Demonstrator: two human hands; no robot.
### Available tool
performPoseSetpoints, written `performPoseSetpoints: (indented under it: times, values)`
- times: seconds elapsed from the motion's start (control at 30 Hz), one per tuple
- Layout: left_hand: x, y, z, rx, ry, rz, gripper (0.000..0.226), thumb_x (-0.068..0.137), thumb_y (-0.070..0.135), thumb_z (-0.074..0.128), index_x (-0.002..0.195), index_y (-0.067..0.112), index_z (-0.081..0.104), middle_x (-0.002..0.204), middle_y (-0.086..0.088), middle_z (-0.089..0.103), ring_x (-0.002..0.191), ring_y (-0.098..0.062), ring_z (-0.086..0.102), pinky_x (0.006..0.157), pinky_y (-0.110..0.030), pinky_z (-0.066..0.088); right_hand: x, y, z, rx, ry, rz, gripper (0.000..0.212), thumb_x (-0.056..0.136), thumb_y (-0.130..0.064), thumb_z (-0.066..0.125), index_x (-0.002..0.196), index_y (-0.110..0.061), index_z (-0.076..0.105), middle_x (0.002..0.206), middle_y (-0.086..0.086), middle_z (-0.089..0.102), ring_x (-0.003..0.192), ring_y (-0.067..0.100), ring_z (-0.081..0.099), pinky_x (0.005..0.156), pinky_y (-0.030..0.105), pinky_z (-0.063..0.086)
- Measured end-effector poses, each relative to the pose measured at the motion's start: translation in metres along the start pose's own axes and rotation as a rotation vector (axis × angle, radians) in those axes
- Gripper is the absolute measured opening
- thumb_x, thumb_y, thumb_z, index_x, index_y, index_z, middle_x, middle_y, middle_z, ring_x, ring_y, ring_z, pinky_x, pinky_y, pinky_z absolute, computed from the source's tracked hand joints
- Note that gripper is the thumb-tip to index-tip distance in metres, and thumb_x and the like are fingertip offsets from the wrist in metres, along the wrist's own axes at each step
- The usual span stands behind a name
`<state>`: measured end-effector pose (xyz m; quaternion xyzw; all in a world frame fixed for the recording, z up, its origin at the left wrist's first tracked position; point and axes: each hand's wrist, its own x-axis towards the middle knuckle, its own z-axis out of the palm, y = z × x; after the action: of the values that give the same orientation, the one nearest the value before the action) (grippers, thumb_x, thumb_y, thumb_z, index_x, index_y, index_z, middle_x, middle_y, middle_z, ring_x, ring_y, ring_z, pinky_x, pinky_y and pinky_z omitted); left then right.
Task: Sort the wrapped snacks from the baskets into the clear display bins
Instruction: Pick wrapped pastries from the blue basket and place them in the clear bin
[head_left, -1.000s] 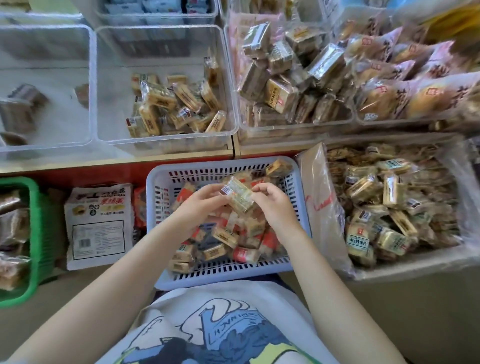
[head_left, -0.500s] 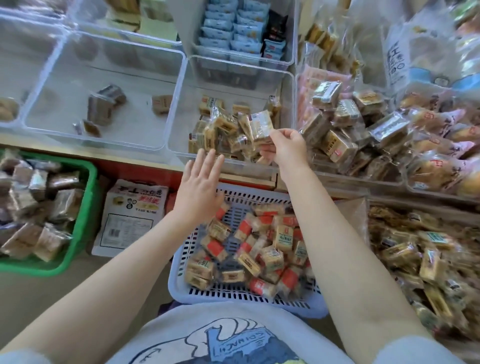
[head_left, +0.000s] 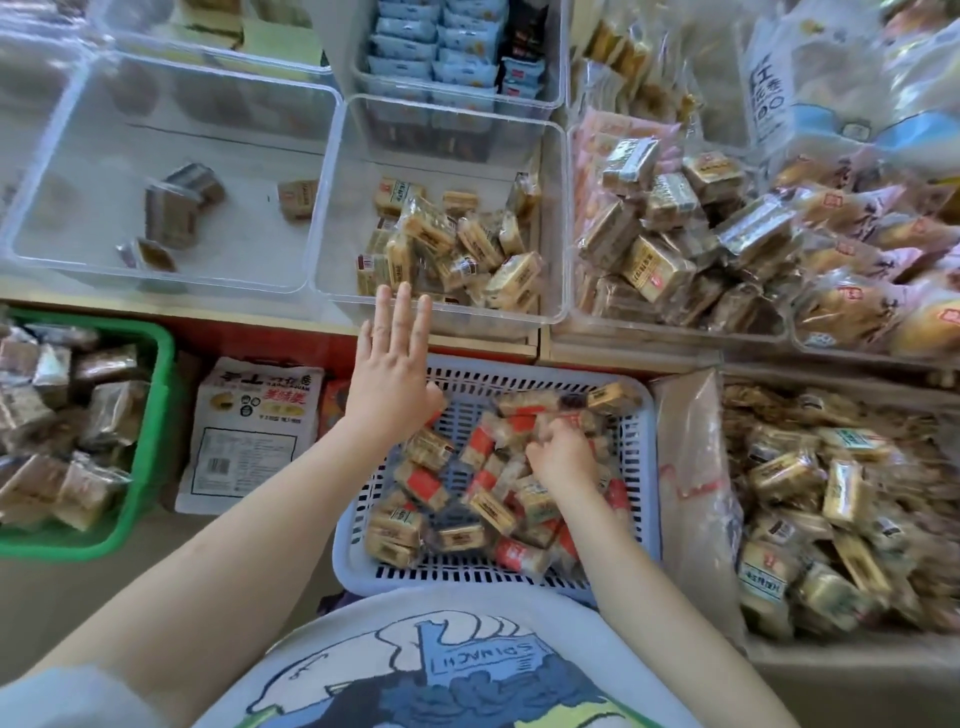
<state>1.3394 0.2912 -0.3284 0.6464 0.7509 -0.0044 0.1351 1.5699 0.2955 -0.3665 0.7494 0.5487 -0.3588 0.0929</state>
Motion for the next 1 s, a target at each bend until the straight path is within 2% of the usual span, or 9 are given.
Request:
performPoseSetpoints:
  times: [0.07,0.13,0.27,0.37,0.47,0.6,0.7,0.87,1.0]
  values:
    - [-0.002,0.006,-0.001,-0.008,0.015,-0.019,0.097,0.086,0.029,0.050,0.156,0.012,-0.015,0.163,-0.013,-0.021,0.149,-0.032,-0.023,0.123,-0.049,-0.001,0.004,0.022,0.028,-0.133,-0.138,0.077,0.074,0.092,-0.033,0.056,0.155,-0.034,0.016,0.140,0.014,0.051,0.112,0.035,0.061,0.080,0.039,0.055]
    - [-0.004,0.015,-0.002,-0.014,0.013,0.000,0.094,0.087,0.028,0.048,0.157,0.014,-0.013,0.164,-0.011,-0.019,0.149,-0.032,-0.022,0.123,-0.049,-0.001,0.002,0.030,0.045,-0.180,-0.144,0.111,0.092,0.087,-0.036,0.057,0.155,-0.044,-0.005,0.141,0.019,0.047,0.100,0.038,0.063,0.073,0.040,0.056]
    - [-0.007,0.032,-0.002,-0.038,-0.015,0.041,0.093,0.088,0.025,0.050,0.158,0.019,-0.012,0.163,-0.008,-0.022,0.149,-0.033,-0.023,0.123,-0.048,0.002,0.003,0.029,0.055,-0.218,-0.123,0.085,0.102,0.078,-0.048,0.076,0.152,-0.027,0.009,0.137,0.018,0.040,0.097,0.032,0.062,0.080,0.043,0.059]
    - [-0.006,0.034,-0.003,-0.050,-0.032,0.023,0.095,0.088,0.027,0.051,0.157,0.019,-0.014,0.163,-0.006,-0.025,0.148,-0.032,-0.026,0.123,-0.047,0.003,0.001,0.029,0.056,-0.140,-0.136,0.093,0.115,0.072,-0.047,0.083,0.153,-0.031,0.003,0.134,0.016,0.042,0.093,0.028,0.063,0.068,0.037,0.058]
    - [-0.005,0.028,-0.001,-0.043,-0.043,0.037,0.100,0.086,0.030,0.054,0.156,0.022,-0.018,0.161,-0.004,-0.029,0.147,-0.030,-0.029,0.122,-0.046,0.002,-0.002,0.031,0.062,0.039,-0.119,0.153,0.099,0.081,-0.022,0.081,0.151,-0.020,0.010,0.127,0.012,0.050,0.078,0.020,0.059,0.050,0.029,0.048]
    - [-0.005,0.026,0.003,-0.015,-0.033,0.042,0.104,0.085,0.032,0.055,0.155,0.022,-0.021,0.160,-0.005,-0.032,0.146,-0.031,-0.031,0.121,-0.045,0.006,-0.003,0.037,0.063,0.346,-0.074,0.349,0.075,0.080,-0.008,0.078,0.137,-0.013,0.029,0.124,0.010,0.053,0.095,0.025,0.062,0.076,0.041,0.062]
    - [-0.004,0.026,0.004,-0.002,-0.030,0.041,0.105,0.084,0.033,0.055,0.154,0.022,-0.023,0.159,-0.007,-0.033,0.146,-0.033,-0.031,0.121,-0.045,0.009,-0.003,0.039,0.059,0.432,-0.082,0.411,0.075,0.079,-0.020,0.083,0.137,-0.009,0.035,0.111,0.005,0.058,0.098,0.025,0.064,0.083,0.044,0.061]
    - [-0.004,0.025,0.007,0.001,-0.018,0.039,0.107,0.083,0.033,0.054,0.153,0.022,-0.025,0.159,-0.007,-0.034,0.146,-0.033,-0.031,0.121,-0.046,0.009,-0.006,0.037,0.064,0.354,-0.179,0.462,0.081,0.083,-0.053,0.072,0.141,-0.006,0.043,0.133,0.014,0.056,0.110,0.030,0.062,0.083,0.040,0.059]
    - [-0.003,0.024,0.007,-0.002,-0.020,0.035,0.106,0.083,0.034,0.054,0.153,0.023,-0.025,0.159,-0.006,-0.034,0.145,-0.032,-0.032,0.120,-0.046,0.013,-0.007,0.036,0.068,0.417,-0.148,0.458,0.064,0.085,-0.043,0.073,0.137,-0.015,0.047,0.133,0.013,0.052,0.100,0.025,0.060,0.082,0.039,0.060]
